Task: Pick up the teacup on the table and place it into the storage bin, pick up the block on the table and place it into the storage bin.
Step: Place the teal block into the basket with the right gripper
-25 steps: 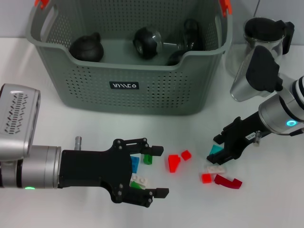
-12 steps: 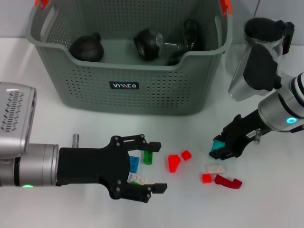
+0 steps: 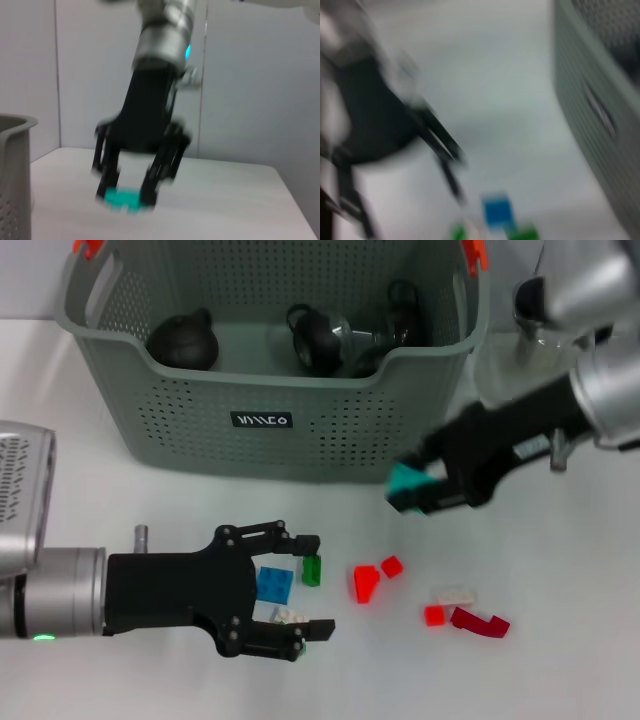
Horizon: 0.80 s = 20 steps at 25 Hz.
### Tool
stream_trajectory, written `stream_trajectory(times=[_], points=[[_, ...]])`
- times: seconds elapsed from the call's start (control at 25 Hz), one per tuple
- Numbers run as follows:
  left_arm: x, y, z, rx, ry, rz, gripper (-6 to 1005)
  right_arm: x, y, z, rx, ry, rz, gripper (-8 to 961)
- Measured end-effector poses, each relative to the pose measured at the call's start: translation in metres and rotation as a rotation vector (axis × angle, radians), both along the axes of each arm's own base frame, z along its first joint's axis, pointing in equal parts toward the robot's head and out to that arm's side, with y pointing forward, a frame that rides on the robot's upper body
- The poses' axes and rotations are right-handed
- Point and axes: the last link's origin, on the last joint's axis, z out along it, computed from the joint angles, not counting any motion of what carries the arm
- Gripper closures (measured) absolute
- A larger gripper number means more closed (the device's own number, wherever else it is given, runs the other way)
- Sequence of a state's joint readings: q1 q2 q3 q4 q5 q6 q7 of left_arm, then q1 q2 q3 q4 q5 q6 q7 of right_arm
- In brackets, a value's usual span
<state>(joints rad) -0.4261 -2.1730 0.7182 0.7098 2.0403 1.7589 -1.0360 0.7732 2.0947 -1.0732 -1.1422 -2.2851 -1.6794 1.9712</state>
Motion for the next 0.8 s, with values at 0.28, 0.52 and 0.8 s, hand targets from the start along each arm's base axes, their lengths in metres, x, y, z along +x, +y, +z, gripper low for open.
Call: stream_trajectory(times=[0.28, 0.52, 0.8], points=[[-0.005, -0.002, 0.000, 0.009, 0.007, 0.018, 138, -0.074, 0.018, 0.024, 0.117, 0.184, 0.091, 521], [-0.003, -0.001, -0.001, 0.003, 0.007, 0.013, 137, -0.106, 0.066, 0.028, 0.295, 0.172, 0.033, 521], [-0.003, -0.001, -0.002, 0.002, -0.001, 0.019, 137, -0.103, 0.089, 0.029, 0.413, 0.123, 0.008, 474]])
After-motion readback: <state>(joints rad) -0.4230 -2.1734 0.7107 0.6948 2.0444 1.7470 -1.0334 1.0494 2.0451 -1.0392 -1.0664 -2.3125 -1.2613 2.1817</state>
